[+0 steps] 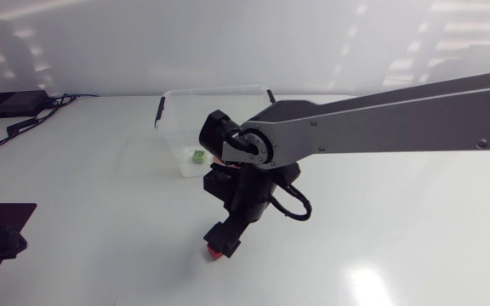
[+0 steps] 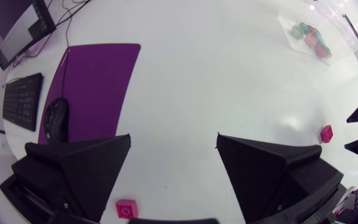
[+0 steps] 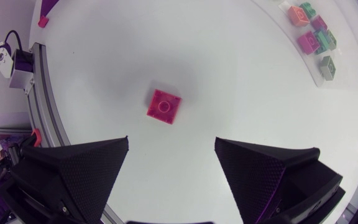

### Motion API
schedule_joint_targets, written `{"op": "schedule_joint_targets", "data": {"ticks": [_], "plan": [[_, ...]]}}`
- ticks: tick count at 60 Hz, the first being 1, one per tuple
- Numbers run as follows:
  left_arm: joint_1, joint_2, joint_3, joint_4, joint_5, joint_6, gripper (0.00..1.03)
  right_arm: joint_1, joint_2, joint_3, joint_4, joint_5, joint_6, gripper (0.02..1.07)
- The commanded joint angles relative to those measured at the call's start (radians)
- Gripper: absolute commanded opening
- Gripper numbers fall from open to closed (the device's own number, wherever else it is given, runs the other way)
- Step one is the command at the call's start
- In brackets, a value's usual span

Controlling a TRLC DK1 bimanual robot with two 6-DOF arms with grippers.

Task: Place the duplo bricks in the container

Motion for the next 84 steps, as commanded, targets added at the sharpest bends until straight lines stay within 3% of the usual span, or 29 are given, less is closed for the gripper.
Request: {"op": "schedule_joint_targets", "data": {"ticks": [1, 15, 30, 44, 65, 71, 77, 82, 84], "plan": [[0.080, -0.012, -0.037, -0.027, 0.016, 0.046, 0.98, 0.002, -0.029, -0.036, -0.016, 0.008, -0.021, 1.02], [0.336, 0.011, -0.090, -0.099, -0.013, 0.283, 0.98, -0.004, -0.052, -0.070, -0.007, 0.011, -0.027, 1.02], [0.503, 0.028, -0.156, -0.076, -0.096, 0.459, 0.98, -0.021, -0.058, -0.111, 0.021, 0.011, -0.041, 1.02], [0.545, 0.111, -0.201, 0.028, -0.174, 0.477, 0.98, -0.021, -0.056, -0.123, 0.033, 0.009, -0.047, 1.02], [0.546, 0.263, -0.225, 0.152, -0.200, 0.408, 0.98, -0.024, -0.062, -0.125, 0.044, 0.003, -0.067, 1.02], [0.546, 0.331, -0.225, 0.181, -0.205, 0.405, 0.88, -0.026, -0.061, -0.125, 0.045, 0.002, -0.068, 1.02], [0.551, 0.367, -0.225, 0.197, -0.205, 0.407, 0.71, -0.026, -0.067, -0.130, 0.045, 0.000, -0.068, 1.02], [0.551, 0.361, -0.224, 0.214, -0.205, 0.411, 0.50, -0.029, -0.072, -0.137, 0.048, 0.000, -0.070, 1.02], [0.551, 0.357, -0.221, 0.212, -0.205, 0.413, 0.48, -0.030, -0.072, -0.139, 0.050, 0.000, -0.070, 1.02]]}}
